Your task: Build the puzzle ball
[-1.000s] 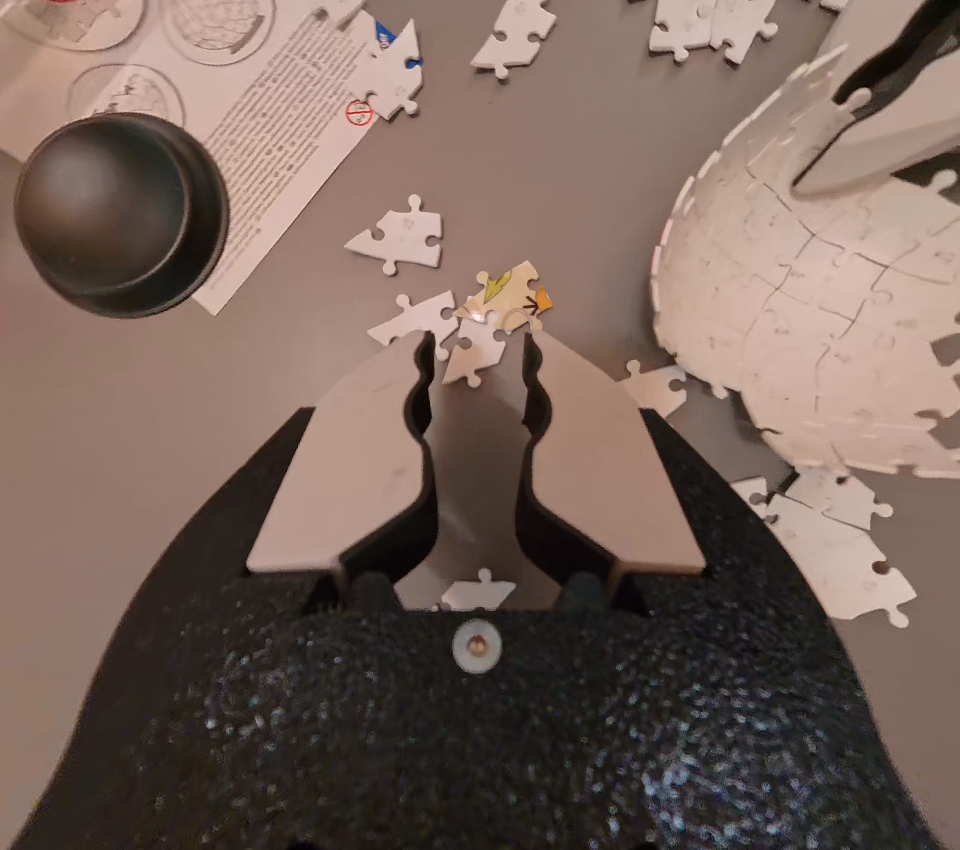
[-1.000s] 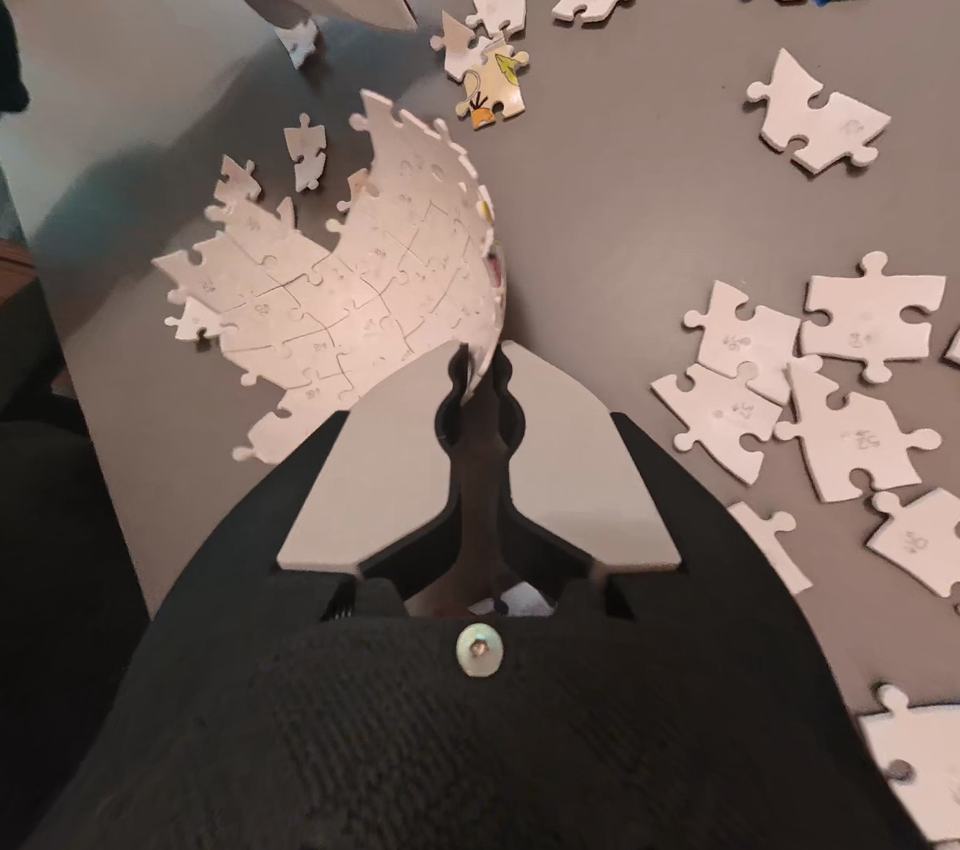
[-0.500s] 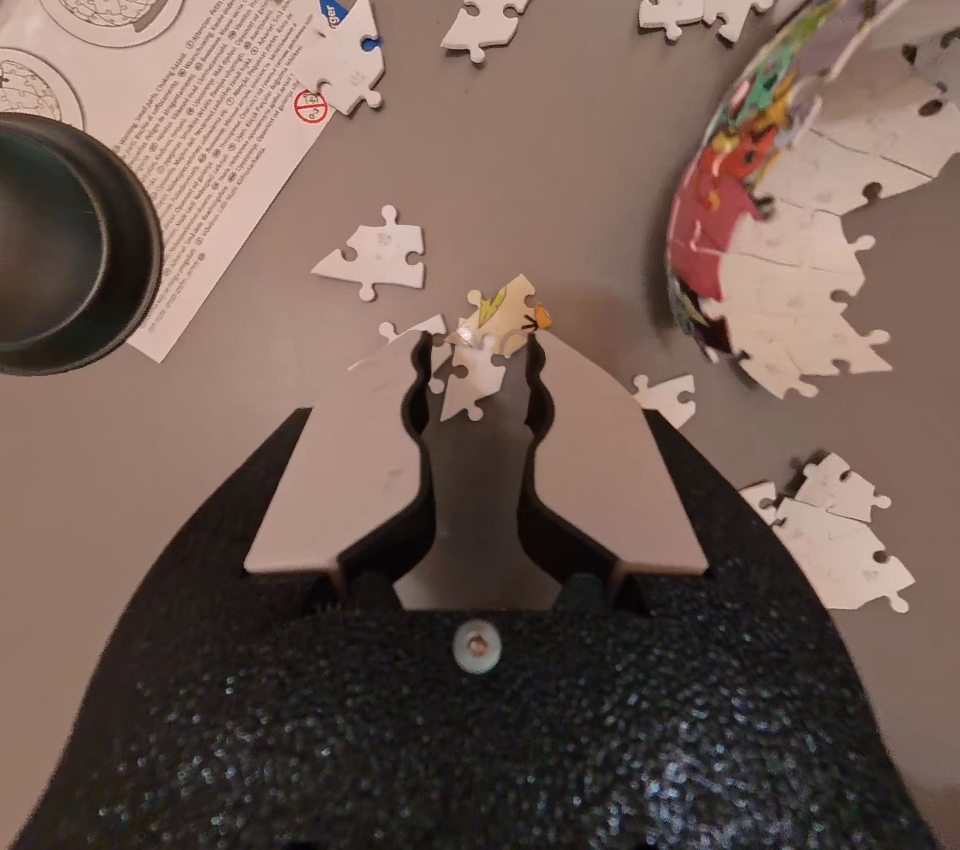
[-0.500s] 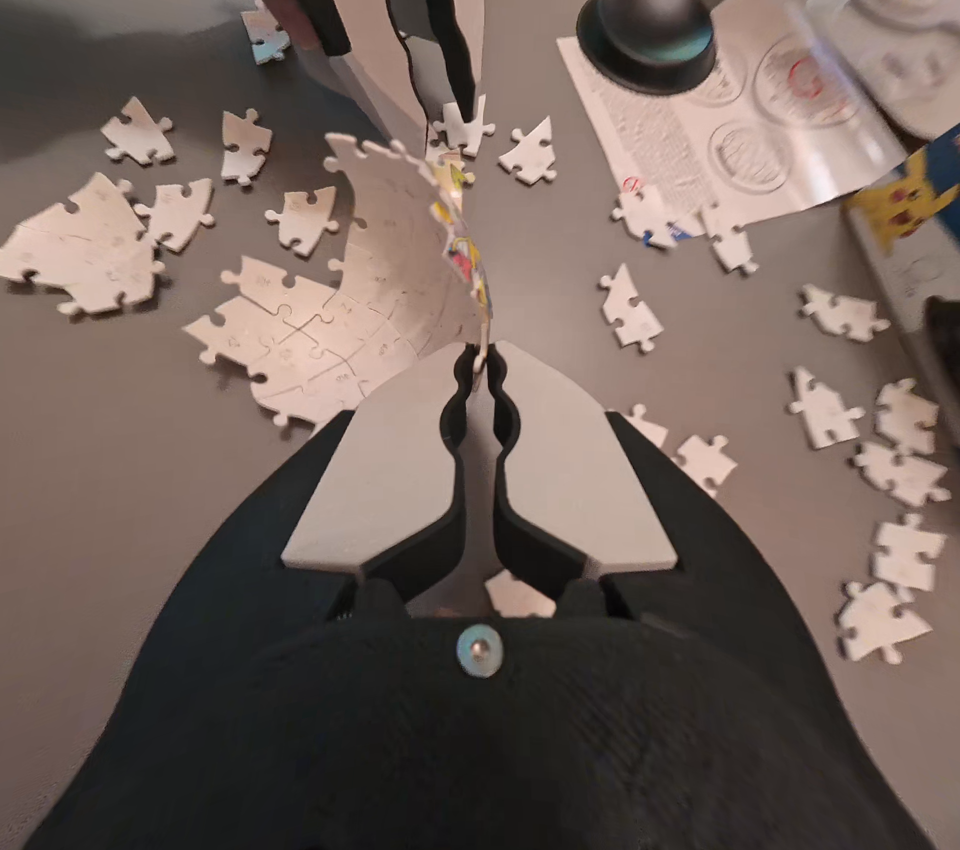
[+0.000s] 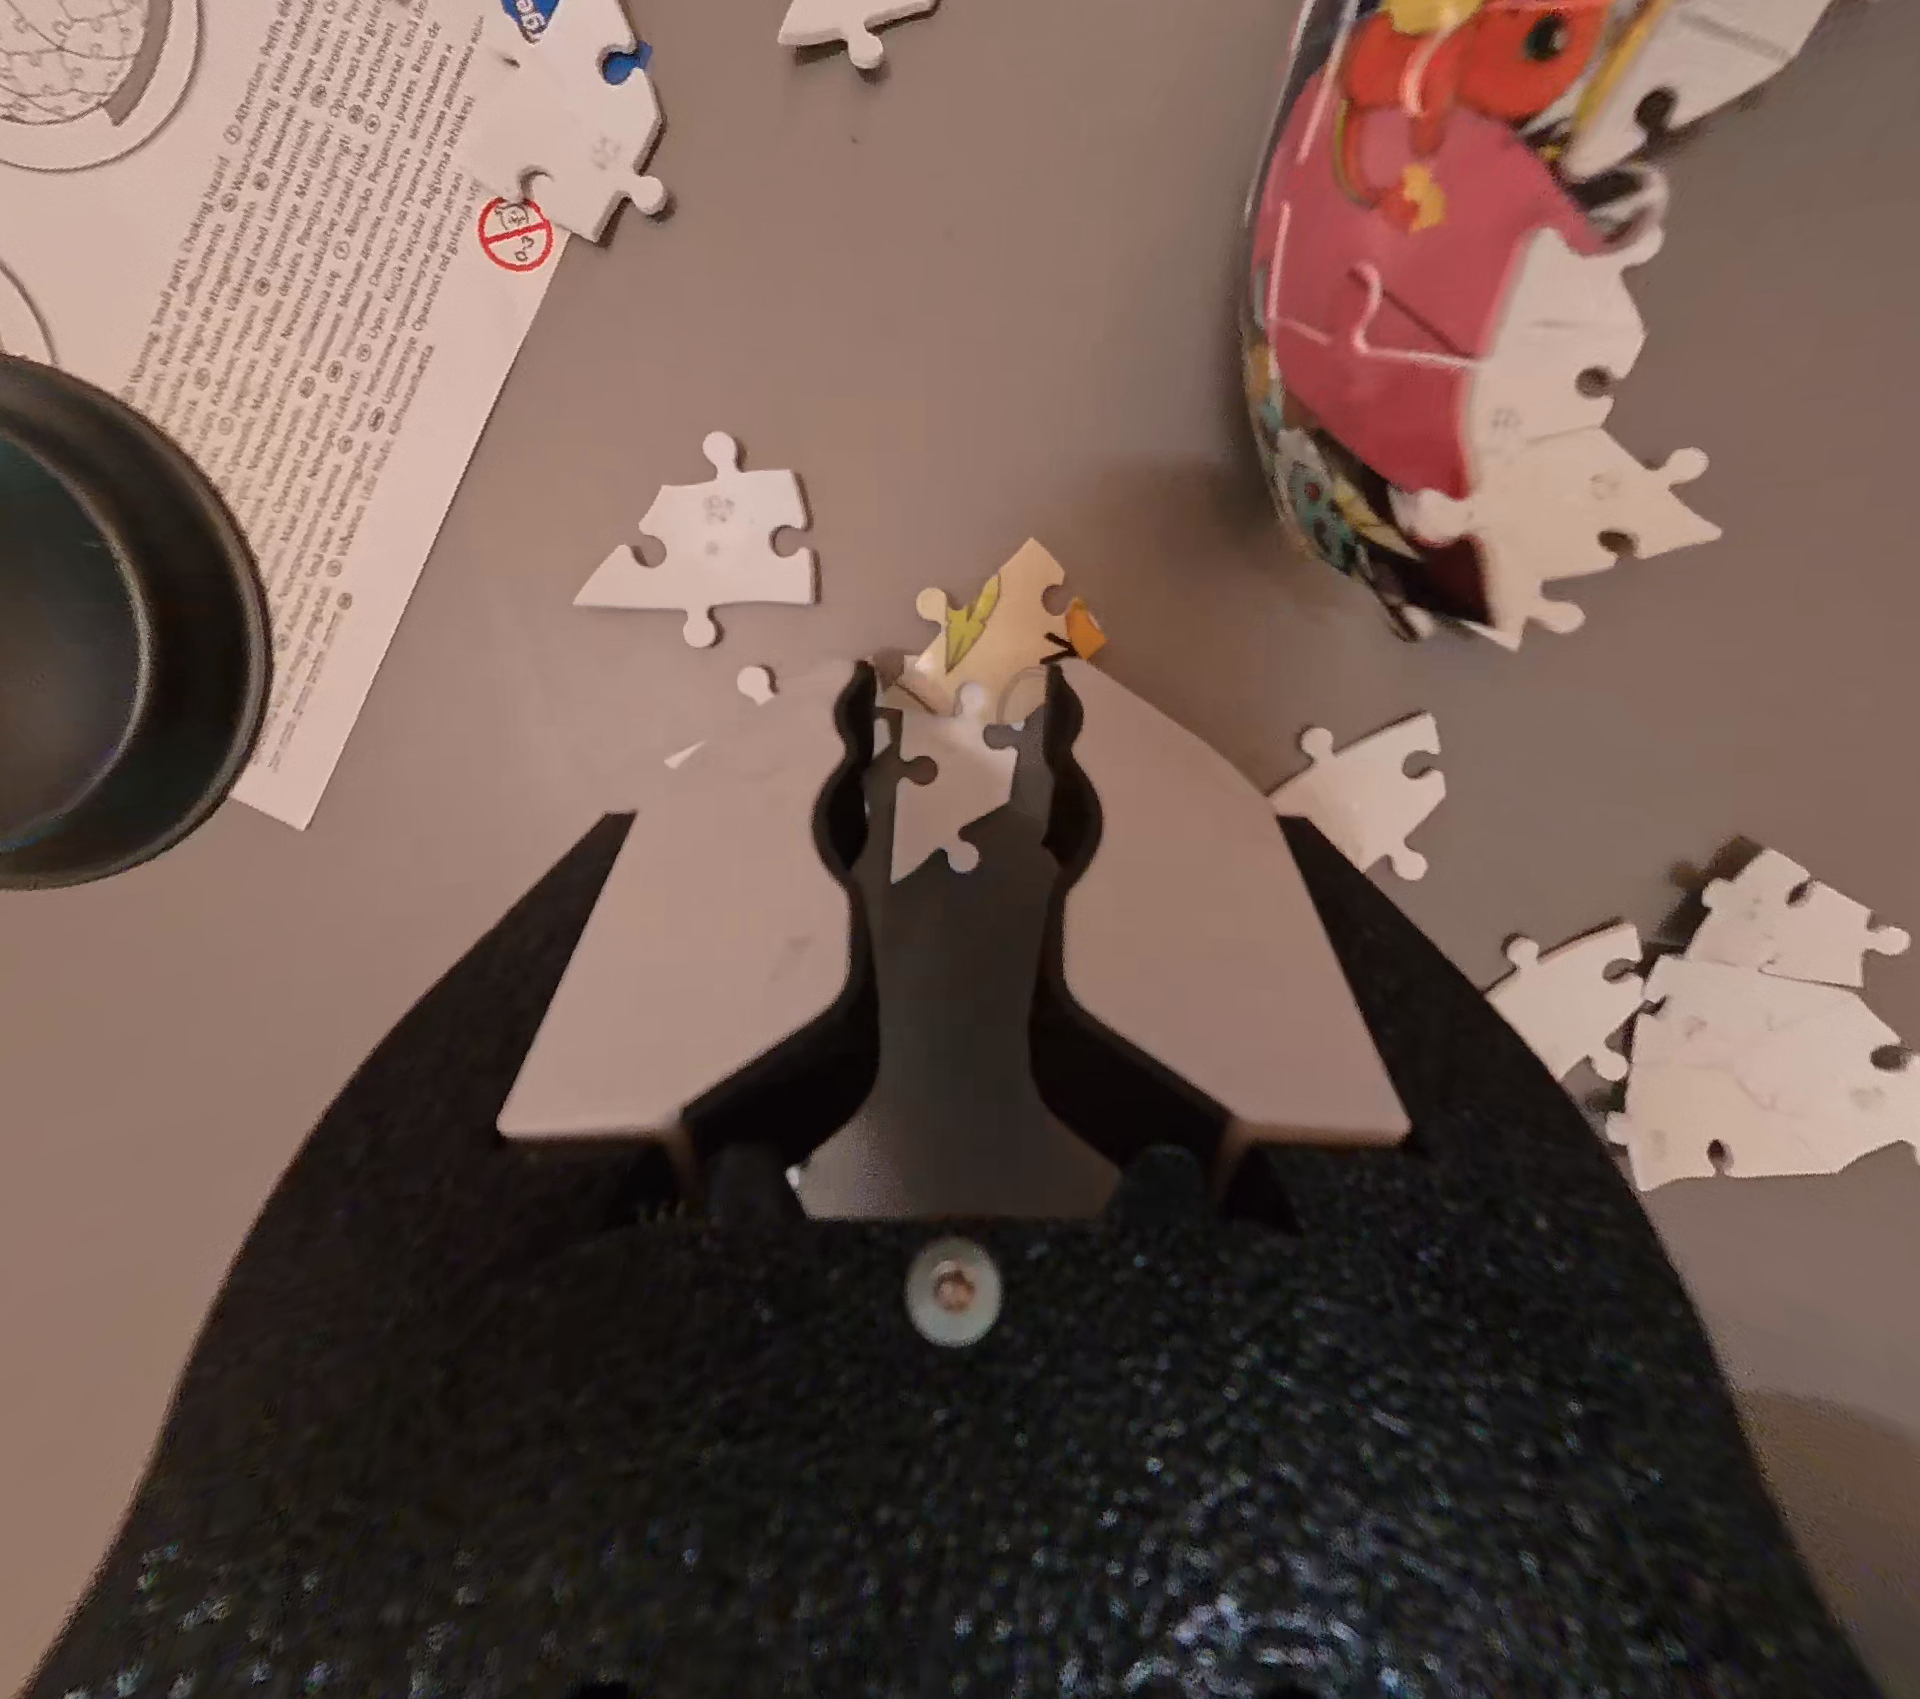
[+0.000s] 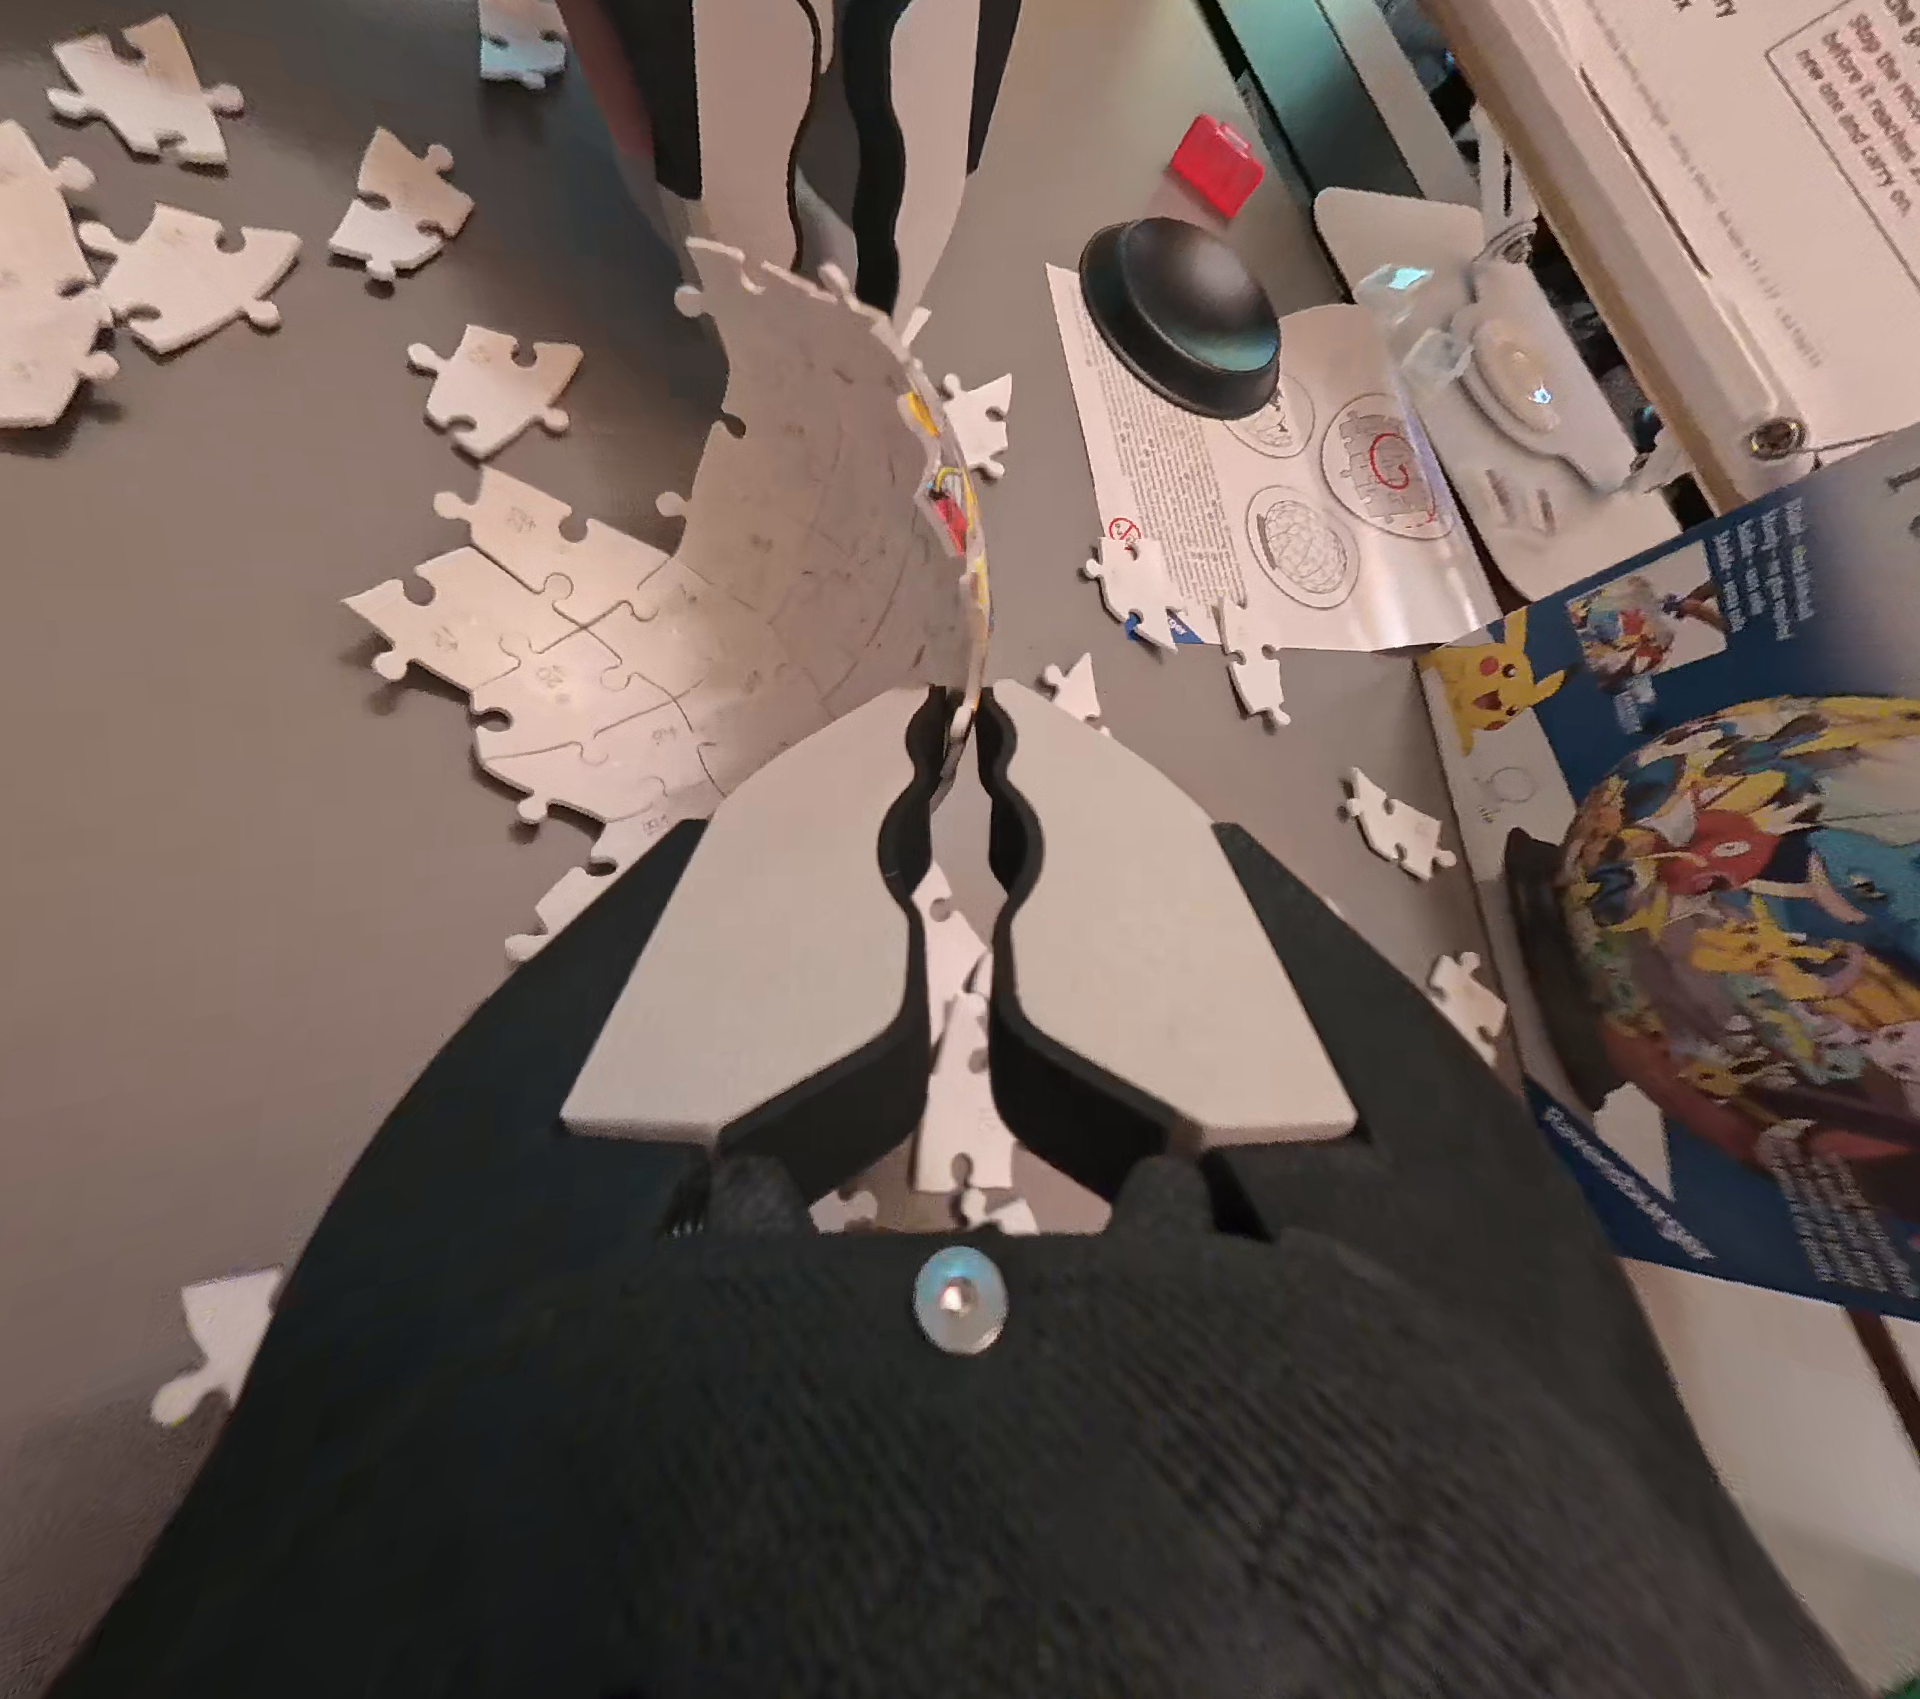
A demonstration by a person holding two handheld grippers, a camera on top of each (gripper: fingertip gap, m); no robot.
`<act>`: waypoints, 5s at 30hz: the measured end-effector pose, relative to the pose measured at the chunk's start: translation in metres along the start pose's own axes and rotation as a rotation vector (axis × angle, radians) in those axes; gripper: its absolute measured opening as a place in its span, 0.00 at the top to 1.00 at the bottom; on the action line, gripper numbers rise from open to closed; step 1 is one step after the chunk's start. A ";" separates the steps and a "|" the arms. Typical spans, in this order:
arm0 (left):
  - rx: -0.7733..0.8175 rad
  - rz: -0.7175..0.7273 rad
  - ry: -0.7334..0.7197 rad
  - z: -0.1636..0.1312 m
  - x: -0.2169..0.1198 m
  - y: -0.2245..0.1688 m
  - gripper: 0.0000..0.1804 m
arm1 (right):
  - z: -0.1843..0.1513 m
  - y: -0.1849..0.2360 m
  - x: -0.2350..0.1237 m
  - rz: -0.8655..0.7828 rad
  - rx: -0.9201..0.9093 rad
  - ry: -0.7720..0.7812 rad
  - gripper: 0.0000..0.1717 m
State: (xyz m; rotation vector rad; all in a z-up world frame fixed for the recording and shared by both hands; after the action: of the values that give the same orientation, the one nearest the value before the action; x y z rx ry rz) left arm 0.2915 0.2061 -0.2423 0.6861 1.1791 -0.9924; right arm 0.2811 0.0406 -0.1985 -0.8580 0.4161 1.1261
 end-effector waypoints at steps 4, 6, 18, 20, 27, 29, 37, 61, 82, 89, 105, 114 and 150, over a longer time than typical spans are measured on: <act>0.030 0.067 0.022 -0.002 -0.002 -0.004 0.95 | 0.008 -0.007 -0.004 0.034 -0.108 0.085 0.97; 0.010 0.138 0.032 -0.005 -0.002 -0.002 1.00 | 0.012 -0.010 -0.003 0.065 -0.163 0.139 0.97; -0.269 0.122 -0.206 -0.007 -0.011 -0.017 0.87 | 0.031 -0.018 0.010 0.105 -0.358 0.297 0.97; -0.308 0.135 -0.198 -0.006 -0.010 -0.020 0.82 | 0.028 -0.022 0.011 0.107 -0.364 0.314 0.96; -0.365 0.277 -0.141 0.000 -0.006 -0.017 0.77 | 0.016 -0.035 0.004 0.103 -0.363 0.347 0.97; -0.391 0.272 -0.106 0.002 -0.002 -0.014 0.77 | 0.016 -0.035 0.004 0.106 -0.367 0.347 0.97; -0.494 0.231 -0.031 0.005 0.006 -0.006 0.88 | 0.015 -0.035 0.005 0.097 -0.380 0.371 0.96; -0.899 -0.595 -0.439 0.002 0.009 -0.091 0.88 | 0.020 -0.032 0.006 0.049 -0.424 0.434 0.96; -0.415 0.010 -0.218 -0.002 0.008 -0.083 0.75 | 0.017 -0.033 0.006 0.055 -0.404 0.443 0.96; -0.239 0.165 -0.102 -0.004 0.011 -0.088 1.00 | 0.017 -0.033 0.007 0.052 -0.404 0.448 0.96; -0.223 0.416 -0.221 0.001 -0.004 -0.080 0.84 | 0.014 -0.035 0.007 0.054 -0.391 0.459 0.95; -0.433 0.257 -0.140 0.015 0.015 -0.088 0.84 | 0.013 -0.035 0.007 0.058 -0.385 0.458 0.96; -0.756 -0.321 -0.487 0.008 -0.008 -0.096 0.85 | 0.012 -0.035 0.007 0.057 -0.386 0.469 0.95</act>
State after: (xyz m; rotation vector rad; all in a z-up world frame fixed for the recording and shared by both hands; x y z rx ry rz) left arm 0.2078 0.1601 -0.2274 -0.3396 1.1226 -0.8157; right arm 0.3148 0.0479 -0.1825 -1.4690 0.6216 1.0690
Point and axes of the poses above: each gripper's, where its closed fingertips meet, x out along the fingers, z out of its top, y = z × x across the jaws, the point moved 5 cm from there along -x, back along the fingers, and after that the axes turned 11 degrees about y, right-handed, at the moved point
